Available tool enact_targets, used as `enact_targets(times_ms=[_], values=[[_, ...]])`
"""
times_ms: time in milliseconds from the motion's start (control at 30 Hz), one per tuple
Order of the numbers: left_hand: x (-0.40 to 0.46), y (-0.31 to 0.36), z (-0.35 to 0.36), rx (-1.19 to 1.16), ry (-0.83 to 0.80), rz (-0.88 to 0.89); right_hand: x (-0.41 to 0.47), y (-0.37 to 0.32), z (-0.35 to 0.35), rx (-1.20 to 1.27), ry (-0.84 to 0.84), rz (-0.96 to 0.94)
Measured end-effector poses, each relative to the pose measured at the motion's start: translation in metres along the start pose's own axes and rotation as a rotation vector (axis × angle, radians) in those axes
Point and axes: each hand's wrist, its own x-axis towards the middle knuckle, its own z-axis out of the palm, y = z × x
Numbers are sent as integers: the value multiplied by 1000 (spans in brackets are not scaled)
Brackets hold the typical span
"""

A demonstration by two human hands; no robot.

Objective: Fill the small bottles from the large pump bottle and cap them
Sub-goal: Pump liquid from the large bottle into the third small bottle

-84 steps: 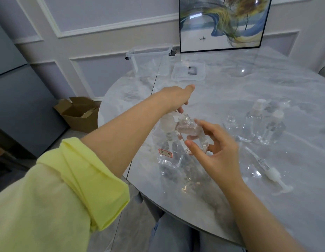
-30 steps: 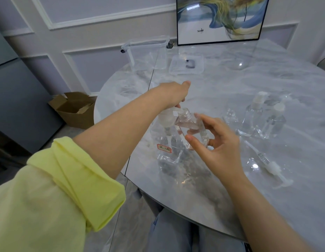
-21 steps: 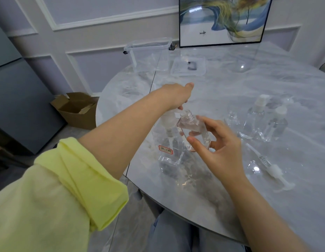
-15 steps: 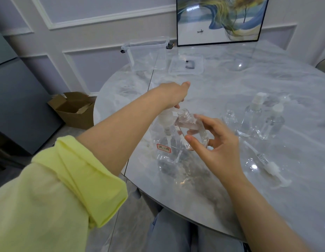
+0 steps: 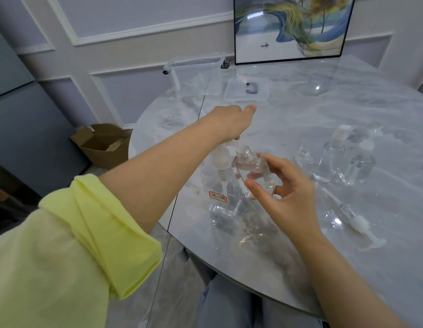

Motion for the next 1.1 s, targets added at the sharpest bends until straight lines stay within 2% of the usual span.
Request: enact_targets(times_ms=[400, 567, 700, 1100], values=[[3, -5, 9, 83, 3, 21, -1, -1, 1, -19, 13, -10], [2, -2, 5, -22, -12, -10, -1, 1, 0, 12, 12, 21], [0, -3, 7, -3, -50, -25, -1, 1, 0, 10, 9, 19], [5, -4, 7, -19, -23, -24, 0, 4, 0, 25, 8, 9]])
